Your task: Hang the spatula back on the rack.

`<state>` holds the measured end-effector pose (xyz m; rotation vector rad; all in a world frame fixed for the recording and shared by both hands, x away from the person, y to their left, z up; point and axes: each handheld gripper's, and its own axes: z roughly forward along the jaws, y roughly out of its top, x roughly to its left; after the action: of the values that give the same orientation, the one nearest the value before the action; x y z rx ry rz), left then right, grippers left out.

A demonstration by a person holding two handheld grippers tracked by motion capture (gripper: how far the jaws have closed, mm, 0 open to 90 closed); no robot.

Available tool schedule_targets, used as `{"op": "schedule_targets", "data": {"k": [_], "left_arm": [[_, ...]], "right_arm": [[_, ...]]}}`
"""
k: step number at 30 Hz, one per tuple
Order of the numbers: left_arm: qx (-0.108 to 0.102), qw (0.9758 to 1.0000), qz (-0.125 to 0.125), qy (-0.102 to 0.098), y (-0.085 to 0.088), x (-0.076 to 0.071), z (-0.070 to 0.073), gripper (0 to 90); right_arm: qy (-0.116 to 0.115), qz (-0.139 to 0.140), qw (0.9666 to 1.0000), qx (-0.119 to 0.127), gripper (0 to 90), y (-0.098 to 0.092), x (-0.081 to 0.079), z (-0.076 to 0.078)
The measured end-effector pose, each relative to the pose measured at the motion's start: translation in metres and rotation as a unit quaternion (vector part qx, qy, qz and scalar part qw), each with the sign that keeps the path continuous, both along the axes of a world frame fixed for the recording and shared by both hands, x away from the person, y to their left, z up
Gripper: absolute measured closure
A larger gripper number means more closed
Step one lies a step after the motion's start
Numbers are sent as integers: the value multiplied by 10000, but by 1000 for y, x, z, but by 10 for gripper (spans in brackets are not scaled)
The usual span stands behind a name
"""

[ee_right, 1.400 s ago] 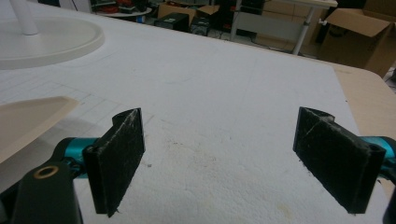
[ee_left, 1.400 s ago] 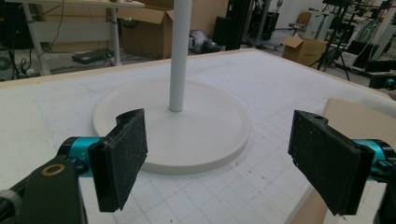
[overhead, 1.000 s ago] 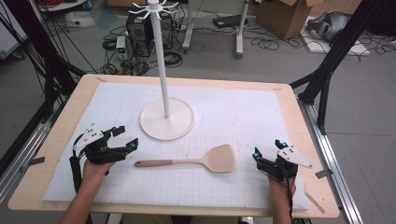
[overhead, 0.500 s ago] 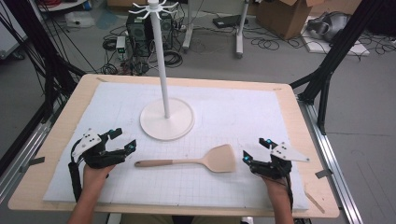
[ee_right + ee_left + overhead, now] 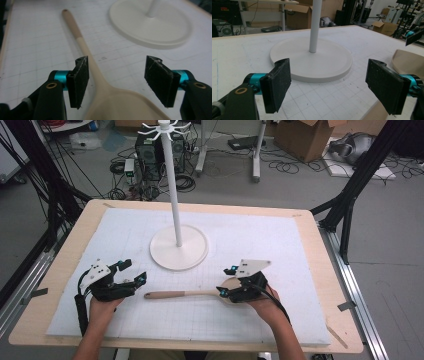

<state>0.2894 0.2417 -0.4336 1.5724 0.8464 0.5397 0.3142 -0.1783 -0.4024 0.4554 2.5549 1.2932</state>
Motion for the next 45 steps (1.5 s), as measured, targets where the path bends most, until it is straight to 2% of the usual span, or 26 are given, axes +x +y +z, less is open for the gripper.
{"op": "schedule_targets", "data": {"k": [3,6,7,8,9,11,12,13,20,25,29,30,31,36,41,45], "left_arm": [[-50,10000,18,-11,2,-1,1,213],[-70,10000,17,-2,3,-1,1,214],[-91,10000,32,20,4,-1,0,214],[-101,9999,36,18,4,-1,0,214],[-96,9999,38,22,5,-1,0,214],[-106,9999,34,25,5,-1,0,217],[-108,9999,24,31,5,-1,0,218],[-104,9999,19,33,5,-1,0,218],[-121,9999,0,88,4,0,-1,220],[-149,9999,-24,76,4,0,-2,221],[-162,9998,-25,85,4,0,-3,220],[-156,9998,-24,85,4,0,-3,221],[-160,9998,-21,83,4,0,-3,221],[-181,9998,-14,82,6,-1,-2,223],[-179,9998,15,56,5,-3,1,226],[-283,9996,-15,19,3,-5,6,237]], "right_arm": [[141,334,9988,-338,413,17,7,-3],[275,633,9960,-574,445,32,13,-5],[362,781,9934,-760,464,40,16,-7],[362,781,9934,-760,464,40,16,-7],[392,848,9920,-847,474,44,18,-9],[539,976,9883,-1036,484,51,21,-12],[637,1075,9855,-1147,516,55,24,-15],[637,1075,9855,-1147,516,55,24,-15],[749,1317,9767,-1520,574,67,32,-21],[843,1358,9737,-1621,600,71,34,-25],[874,1335,9744,-1585,651,70,37,-25],[892,1346,9745,-1558,691,70,37,-25],[911,1403,9735,-1562,739,70,37,-25],[808,1483,9720,-1635,781,71,34,-24],[744,1351,9756,-1561,783,69,32,-21],[597,1192,9833,-1240,783,63,29,-9]]}}
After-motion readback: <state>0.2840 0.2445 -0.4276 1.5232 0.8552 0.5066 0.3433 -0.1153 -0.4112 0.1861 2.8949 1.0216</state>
